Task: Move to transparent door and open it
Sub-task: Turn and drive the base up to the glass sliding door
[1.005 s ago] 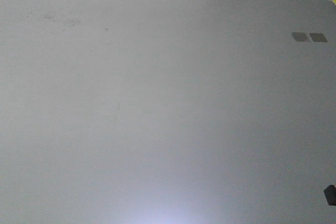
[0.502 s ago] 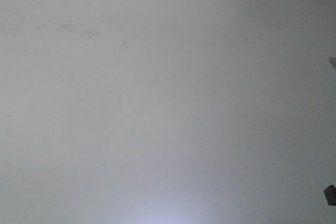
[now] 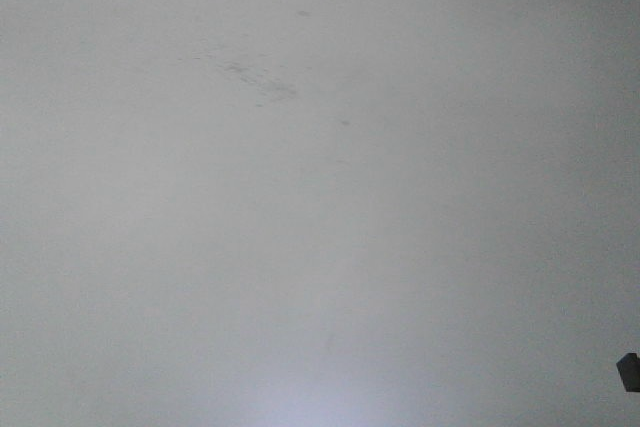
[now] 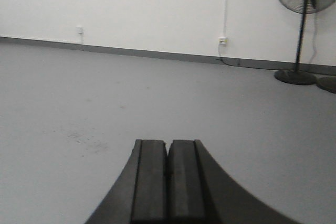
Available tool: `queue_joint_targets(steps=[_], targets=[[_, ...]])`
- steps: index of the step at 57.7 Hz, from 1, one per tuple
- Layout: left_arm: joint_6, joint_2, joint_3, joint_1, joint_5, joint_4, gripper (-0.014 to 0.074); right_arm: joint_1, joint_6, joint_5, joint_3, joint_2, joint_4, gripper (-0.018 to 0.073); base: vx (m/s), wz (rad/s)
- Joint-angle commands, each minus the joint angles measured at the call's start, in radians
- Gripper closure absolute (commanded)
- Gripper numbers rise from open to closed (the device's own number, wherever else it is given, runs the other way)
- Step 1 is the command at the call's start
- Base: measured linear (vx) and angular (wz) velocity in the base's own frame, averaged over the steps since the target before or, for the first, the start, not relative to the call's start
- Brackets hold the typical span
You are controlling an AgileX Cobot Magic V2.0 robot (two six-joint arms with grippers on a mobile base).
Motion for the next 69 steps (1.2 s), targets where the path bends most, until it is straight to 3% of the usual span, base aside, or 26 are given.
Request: queue_joint_targets(steps=[1,69], targets=[[-0.002,-0.005,0.015,-0.006,-0.083,-0.010,0.0603,0.001,-0.004,-0.085,0.004,-0.013,-0.003,0.0565,0.60,0.65],[-0.002,-0.005,0.015,-0.006,-0.083,-0.010,0.0603,0.001,-0.004,-0.084,0.004,-0.013,-0.003,0.0565,0.64,0.68]])
